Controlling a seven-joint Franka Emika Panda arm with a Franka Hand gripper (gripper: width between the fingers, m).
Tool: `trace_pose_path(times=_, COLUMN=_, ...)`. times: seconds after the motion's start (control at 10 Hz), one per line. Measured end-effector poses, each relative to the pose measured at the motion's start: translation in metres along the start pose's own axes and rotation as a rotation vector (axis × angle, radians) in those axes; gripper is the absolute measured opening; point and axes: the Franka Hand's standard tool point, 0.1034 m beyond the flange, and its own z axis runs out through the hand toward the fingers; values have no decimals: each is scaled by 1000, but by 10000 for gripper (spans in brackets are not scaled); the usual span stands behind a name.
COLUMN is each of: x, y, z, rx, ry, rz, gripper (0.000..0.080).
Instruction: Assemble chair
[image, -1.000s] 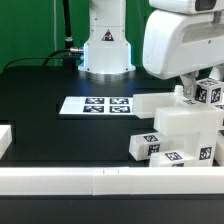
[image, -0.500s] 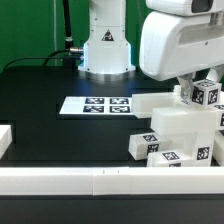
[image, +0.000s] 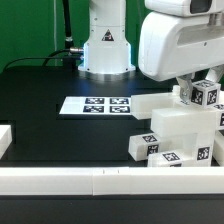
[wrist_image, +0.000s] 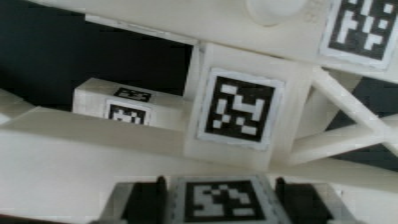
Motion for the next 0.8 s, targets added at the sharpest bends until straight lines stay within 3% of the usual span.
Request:
trace_pose_path(times=0.7, x=0, y=0, z=0, rx=0, ry=0, rz=32, gripper=284)
trace_pose_path(times=0.8, x=0, y=0, z=0, rx=2, ry=1, rz=151, gripper=284)
